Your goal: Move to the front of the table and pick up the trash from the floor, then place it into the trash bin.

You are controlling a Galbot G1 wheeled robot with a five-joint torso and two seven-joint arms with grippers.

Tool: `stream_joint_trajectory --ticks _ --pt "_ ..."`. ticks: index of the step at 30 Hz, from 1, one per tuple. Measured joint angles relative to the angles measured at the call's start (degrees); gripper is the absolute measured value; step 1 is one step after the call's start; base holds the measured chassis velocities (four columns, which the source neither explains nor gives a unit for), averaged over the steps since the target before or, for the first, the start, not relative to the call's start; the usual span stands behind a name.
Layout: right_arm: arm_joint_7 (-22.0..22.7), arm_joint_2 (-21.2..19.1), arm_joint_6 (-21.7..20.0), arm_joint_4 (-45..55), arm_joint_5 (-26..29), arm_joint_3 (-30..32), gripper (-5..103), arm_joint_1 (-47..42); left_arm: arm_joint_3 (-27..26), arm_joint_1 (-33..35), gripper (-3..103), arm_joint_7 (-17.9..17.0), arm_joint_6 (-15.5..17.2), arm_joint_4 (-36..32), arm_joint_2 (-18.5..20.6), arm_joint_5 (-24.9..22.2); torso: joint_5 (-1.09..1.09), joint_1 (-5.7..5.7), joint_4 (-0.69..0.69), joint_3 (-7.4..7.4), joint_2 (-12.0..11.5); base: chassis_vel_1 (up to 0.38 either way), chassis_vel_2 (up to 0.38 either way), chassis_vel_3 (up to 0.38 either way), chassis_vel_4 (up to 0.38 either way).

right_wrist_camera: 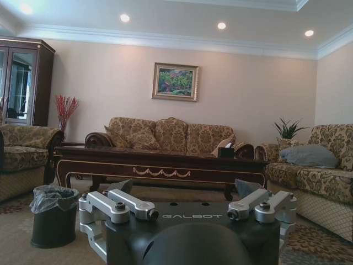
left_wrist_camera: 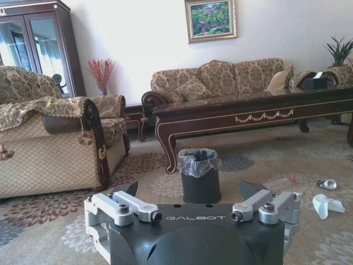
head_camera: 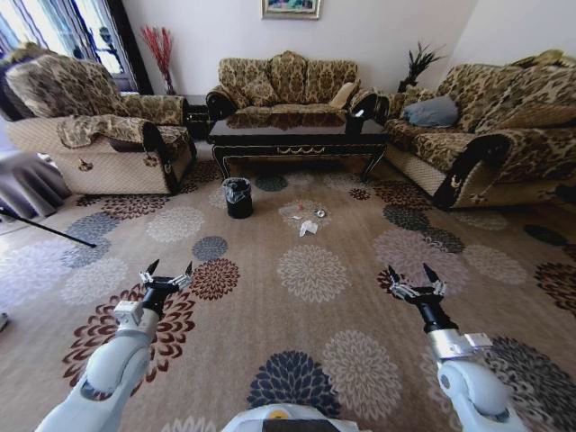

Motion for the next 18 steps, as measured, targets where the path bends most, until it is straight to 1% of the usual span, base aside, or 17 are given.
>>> stream_joint_trajectory --ticks 3,6,7,9,11,18 --pt "0.0 0.3 0.0 0.2 0.0 0.0 100 -0.1 0.1 -0.2 100 -0.3 0.3 -0.1 0.1 -0.4 0.00 -0.12 0.00 -0.45 -0.6 0.000 0.000 0.000 0.000" --pt "0.2 1.6 -0.1 0.5 -0.2 -0.1 100 0.0 0.6 -0.3 100 -0.7 0.5 -0.3 0.3 -0.4 0.01 -0.27 -0.01 -1.13 -1.4 0.000 0.000 0.000 0.000" --pt "0.2 1.6 -0.1 0.5 -0.2 -0.1 100 0.0 0.6 -0.3 100 -0.7 0.5 -0.3 0.3 -0.4 0.01 -0.27 -0.01 -1.13 -1.4 0.000 0.000 0.000 0.000" --pt "0.3 2.5 -0.2 1.7 -0.2 0.1 100 -0.9 0.6 -0.3 100 -0.9 0.7 -0.2 0.6 -0.5 0.00 -0.41 0.01 -1.57 -2.0 0.000 0.000 0.000 0.000" --pt "0.0 3.0 -0.1 2.4 -0.3 0.6 100 -2.1 0.5 -0.6 100 -1.4 1.1 -0.1 1.0 -1.1 -0.01 -0.57 -0.01 -1.96 -2.5 0.000 0.000 0.000 0.000" --pt "-0.4 3.2 0.2 2.3 -0.4 0.9 100 -2.6 2.1 -1.0 100 -1.9 1.4 0.2 1.3 -0.8 0.00 -0.98 -0.01 -2.86 -3.8 0.000 0.000 0.000 0.000"
